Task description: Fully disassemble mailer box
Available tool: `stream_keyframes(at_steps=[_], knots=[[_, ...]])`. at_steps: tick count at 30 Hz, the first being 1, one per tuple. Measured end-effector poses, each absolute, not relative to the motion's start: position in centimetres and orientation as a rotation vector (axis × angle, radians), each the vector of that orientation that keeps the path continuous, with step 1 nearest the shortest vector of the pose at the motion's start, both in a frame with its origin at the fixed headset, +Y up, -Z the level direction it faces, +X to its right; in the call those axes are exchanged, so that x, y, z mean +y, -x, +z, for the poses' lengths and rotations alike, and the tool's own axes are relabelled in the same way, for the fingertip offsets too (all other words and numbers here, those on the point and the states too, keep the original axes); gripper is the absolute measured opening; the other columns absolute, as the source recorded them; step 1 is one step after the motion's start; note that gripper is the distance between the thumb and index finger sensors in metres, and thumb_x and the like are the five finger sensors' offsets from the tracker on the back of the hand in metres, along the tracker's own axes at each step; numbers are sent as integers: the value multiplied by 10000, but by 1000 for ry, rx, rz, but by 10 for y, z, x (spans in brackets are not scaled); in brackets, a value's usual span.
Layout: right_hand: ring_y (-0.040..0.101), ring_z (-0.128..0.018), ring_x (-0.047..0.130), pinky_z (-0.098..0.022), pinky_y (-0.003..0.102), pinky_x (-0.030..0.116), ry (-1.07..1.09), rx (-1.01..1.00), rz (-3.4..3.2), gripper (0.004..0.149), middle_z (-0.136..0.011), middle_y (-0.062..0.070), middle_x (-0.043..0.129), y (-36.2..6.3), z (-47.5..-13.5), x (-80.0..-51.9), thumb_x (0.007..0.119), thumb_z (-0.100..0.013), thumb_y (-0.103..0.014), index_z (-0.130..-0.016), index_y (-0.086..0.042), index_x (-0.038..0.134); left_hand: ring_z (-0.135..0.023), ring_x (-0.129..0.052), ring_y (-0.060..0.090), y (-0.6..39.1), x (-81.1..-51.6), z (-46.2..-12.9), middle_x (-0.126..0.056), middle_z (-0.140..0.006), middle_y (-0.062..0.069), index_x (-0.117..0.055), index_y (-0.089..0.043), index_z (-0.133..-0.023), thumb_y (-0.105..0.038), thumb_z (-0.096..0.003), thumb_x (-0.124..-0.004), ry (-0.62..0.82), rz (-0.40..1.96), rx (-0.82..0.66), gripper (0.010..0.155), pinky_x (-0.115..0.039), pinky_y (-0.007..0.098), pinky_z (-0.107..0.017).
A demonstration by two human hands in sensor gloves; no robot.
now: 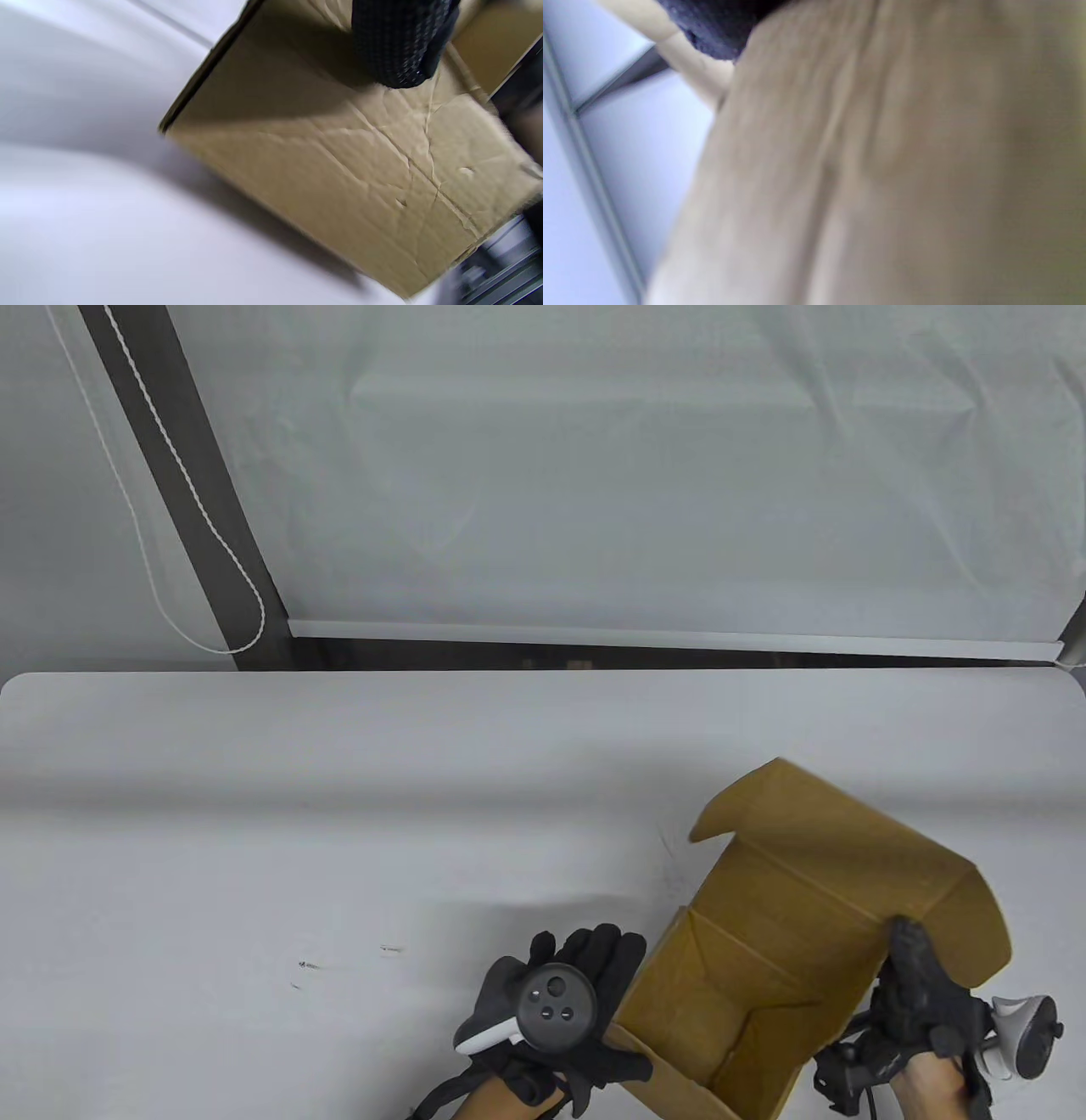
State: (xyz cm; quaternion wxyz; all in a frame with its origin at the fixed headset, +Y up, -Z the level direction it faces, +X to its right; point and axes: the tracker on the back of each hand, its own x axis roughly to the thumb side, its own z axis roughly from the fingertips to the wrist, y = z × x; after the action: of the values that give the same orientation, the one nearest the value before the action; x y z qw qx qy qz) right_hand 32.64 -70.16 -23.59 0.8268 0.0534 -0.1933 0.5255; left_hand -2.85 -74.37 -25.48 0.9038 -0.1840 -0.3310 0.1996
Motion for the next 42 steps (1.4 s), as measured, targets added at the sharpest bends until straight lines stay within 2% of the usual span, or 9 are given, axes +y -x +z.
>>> stream_keyframes(at_steps=[6,11,18,21,26,30,32,37,42], knots=[[370,-778,889,-703,568,601,-228,-330,1164,503,-959,186,864,-326,-241,-700,726,-619,-429,-1058,-185,707,-1057,-147,509,41,-737,-259,-67,-1169,217,21,-136,-1079,-659,-499,-762,326,704,-725,1106,-55,759,-643],[382,-820,854,-708,599,570,-446,-105,1212,555,-991,209,826,-302,-248,-695,699,-618,-480,-1071,-158,688,-1023,-286,554,55,-732,-263,-261,-1161,272,-217,-73,-1122,-545,-507,-824,202,1256,-601,985,-106,772,-636],[404,-825,852,-702,607,572,-491,34,1115,585,-991,240,822,-294,-251,-699,673,-620,-501,-1068,-126,691,-1011,-381,554,64,-733,-266,-505,-1137,266,-722,-97,-1022,-463,-558,-759,157,1330,-544,592,-158,773,-640],[442,-850,810,-707,630,541,-395,39,1128,647,-1028,275,746,-299,-251,-706,662,-620,-529,-1106,-105,608,-1021,-386,541,67,-733,-267,-538,-1134,249,-737,-94,-1008,-461,-559,-760,150,1346,-509,581,-159,769,-650],[528,-1031,430,-764,692,264,-523,110,1295,865,-1182,309,292,-303,-257,-710,661,-595,-636,-1180,-121,287,-996,-434,551,87,-734,-271,-595,-1096,264,-765,-35,-958,-476,-558,-757,50,1443,-384,596,-189,772,-639],[531,-1058,269,-762,699,148,-626,215,1471,1021,-1179,297,86,-296,-255,-707,757,-561,-643,-1165,-124,119,-979,-490,547,102,-729,-274,-661,-1060,265,-821,1,-884,-487,-551,-766,-18,1490,-342,593,-224,776,-634],[538,-1046,332,-758,703,205,-542,185,1696,986,-1174,311,162,-294,-256,-712,778,-563,-597,-1163,-101,174,-985,-477,543,102,-730,-275,-656,-1064,264,-851,0,-855,-492,-546,-773,5,1501,-380,586,-217,774,-633],[472,-796,835,-683,655,544,-314,10,1893,618,-992,308,744,-306,-260,-720,722,-598,-425,-1087,-68,602,-982,-479,546,99,-732,-276,-675,-1058,255,-882,2,-815,-508,-536,-782,30,1513,-394,590,-219,771,-632],[323,-486,994,-571,570,705,-216,-12,1845,538,-832,299,892,-328,-262,-716,734,-600,-410,-999,-48,746,-980,-429,557,101,-739,-276,-565,-1091,289,-738,-14,-949,-523,-561,-719,48,1479,-298,641,-195,768,-622]])
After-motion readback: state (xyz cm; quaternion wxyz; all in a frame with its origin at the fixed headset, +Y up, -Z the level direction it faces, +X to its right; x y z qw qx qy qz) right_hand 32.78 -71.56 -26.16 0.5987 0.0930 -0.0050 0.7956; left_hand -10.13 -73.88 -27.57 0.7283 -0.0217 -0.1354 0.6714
